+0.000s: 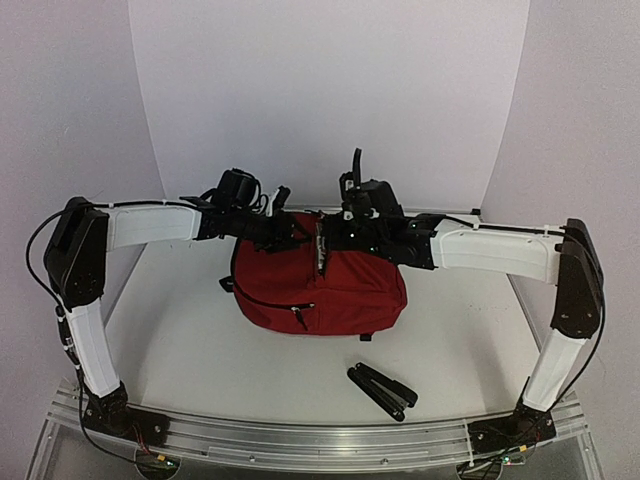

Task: Pack the student bag
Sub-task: Place the stationery in the student bag.

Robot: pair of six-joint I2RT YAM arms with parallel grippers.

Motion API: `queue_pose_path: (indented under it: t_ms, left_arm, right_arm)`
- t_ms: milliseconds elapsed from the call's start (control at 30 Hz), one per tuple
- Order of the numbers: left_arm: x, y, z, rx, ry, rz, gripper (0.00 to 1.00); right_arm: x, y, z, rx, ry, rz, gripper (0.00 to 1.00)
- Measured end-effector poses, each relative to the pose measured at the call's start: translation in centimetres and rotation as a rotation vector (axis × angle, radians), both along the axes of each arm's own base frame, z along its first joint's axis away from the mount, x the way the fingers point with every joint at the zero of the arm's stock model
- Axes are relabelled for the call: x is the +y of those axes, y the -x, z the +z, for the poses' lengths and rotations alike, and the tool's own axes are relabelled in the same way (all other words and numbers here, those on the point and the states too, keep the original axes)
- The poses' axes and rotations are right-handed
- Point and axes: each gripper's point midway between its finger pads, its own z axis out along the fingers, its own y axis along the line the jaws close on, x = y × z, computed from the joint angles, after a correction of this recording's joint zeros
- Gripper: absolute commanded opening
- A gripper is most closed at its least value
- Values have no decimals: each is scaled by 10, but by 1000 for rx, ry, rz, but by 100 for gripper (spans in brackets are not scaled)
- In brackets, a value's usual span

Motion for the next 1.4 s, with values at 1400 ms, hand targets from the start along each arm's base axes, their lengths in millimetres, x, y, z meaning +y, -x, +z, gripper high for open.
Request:
queue_pose_path:
  t_ms: [1400]
  left_arm:
    - [-60, 6, -27, 50, 66, -102, 33]
  right_arm:
    - [-7, -4, -1, -13, 10, -40, 3]
